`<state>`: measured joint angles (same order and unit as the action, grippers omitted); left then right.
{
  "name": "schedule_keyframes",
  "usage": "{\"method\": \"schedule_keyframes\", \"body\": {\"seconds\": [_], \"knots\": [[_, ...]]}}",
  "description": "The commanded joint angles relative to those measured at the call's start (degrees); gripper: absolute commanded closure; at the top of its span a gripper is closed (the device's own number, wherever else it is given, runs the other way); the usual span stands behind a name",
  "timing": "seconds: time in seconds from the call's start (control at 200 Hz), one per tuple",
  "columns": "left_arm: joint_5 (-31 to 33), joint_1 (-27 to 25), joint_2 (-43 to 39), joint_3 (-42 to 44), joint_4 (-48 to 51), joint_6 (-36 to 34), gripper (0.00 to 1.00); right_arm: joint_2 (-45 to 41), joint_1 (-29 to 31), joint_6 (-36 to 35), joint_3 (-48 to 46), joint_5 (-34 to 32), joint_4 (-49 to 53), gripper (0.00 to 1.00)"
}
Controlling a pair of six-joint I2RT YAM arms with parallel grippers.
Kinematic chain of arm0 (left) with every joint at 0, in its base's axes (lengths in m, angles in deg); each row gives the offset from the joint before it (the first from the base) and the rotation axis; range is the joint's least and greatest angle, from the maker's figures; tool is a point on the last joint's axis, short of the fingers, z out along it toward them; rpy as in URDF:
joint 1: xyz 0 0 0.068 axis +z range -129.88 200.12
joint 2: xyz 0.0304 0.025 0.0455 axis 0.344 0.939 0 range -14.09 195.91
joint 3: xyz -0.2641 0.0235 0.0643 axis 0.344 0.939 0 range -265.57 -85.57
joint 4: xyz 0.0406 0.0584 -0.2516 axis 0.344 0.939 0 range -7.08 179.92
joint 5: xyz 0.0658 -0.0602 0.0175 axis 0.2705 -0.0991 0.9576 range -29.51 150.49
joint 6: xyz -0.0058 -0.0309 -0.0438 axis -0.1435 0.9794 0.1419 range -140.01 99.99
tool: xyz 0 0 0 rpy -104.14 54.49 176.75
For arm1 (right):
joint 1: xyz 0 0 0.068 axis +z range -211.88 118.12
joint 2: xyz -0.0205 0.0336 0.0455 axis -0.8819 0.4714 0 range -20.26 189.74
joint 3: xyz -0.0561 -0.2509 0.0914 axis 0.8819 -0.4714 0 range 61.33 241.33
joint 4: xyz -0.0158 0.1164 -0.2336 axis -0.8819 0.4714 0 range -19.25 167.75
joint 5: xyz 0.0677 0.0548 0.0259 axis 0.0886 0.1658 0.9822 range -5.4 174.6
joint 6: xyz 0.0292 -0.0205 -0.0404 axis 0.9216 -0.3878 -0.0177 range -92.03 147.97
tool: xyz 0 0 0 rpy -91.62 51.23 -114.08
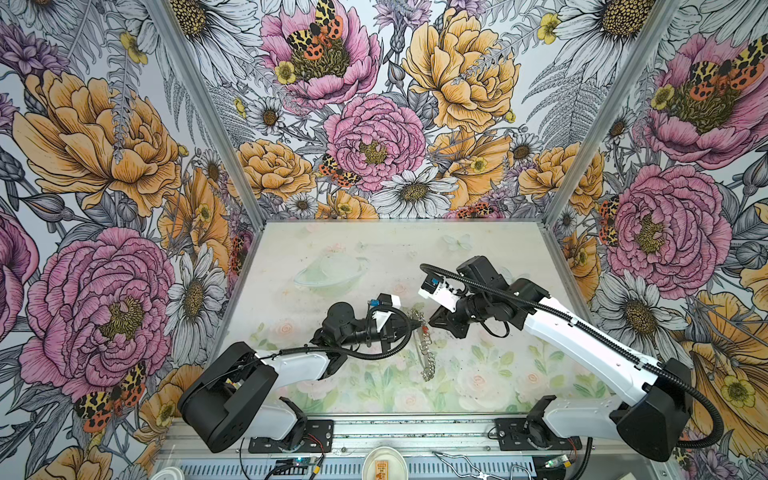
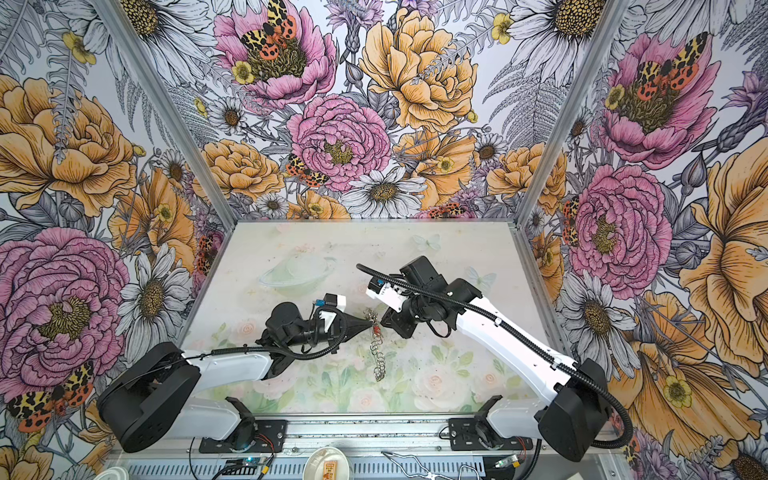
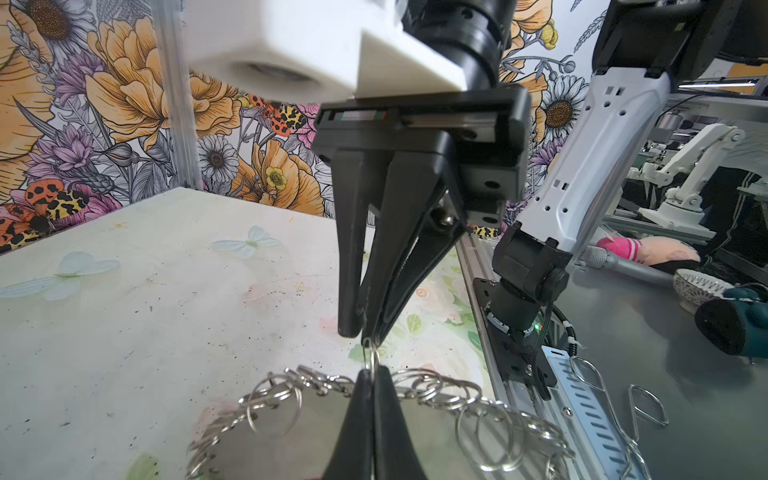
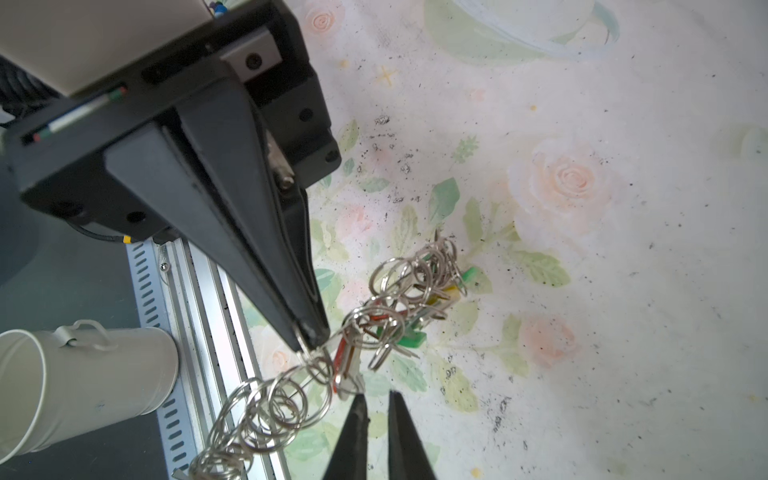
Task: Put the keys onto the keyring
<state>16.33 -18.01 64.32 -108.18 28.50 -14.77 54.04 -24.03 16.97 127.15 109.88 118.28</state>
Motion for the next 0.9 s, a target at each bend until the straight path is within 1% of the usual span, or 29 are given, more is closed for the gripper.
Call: {"method": "schedule_keyframes", "body": {"seconds": [0.0,0.235,0.295,0.41,0.475,0.565,0.701,0.896], "knots": [[0.41,0.09,-0.63,-0.06,-4.25,0.82,1.00,-0.47,0.12,1.40,0.27,0.86,-2.92,0.86],[0.72,0.15,-0.30,-0.24,-4.58,0.92,1.00,-0.31,0.30,2.20,-0.72,2.66,-3.85,0.84],[1.13,0.16,-0.28,-0.25,-4.56,0.85,1.00,-0.71,0.31,2.17,-0.87,1.18,-3.68,0.83],[2.17,0.49,-0.35,-0.08,-4.27,0.59,1.00,-2.57,0.15,2.50,-1.44,-4.27,-3.48,0.80],[2.66,0.69,-0.49,0.02,-4.12,0.43,1.00,-3.65,-0.05,2.56,-1.68,-5.54,-3.49,0.77],[2.62,0.85,-0.71,0.11,-3.90,0.48,1.00,-4.70,-0.05,2.46,-1.76,-5.21,-3.49,0.75],[2.64,0.87,-0.89,-0.02,-3.68,0.30,1.00,-4.85,0.40,2.20,-1.75,-3.04,-3.58,0.74],[2.02,0.71,-0.90,-0.02,-3.99,0.54,1.00,-3.34,1.53,2.19,-1.08,-2.42,-3.85,0.74]]}}
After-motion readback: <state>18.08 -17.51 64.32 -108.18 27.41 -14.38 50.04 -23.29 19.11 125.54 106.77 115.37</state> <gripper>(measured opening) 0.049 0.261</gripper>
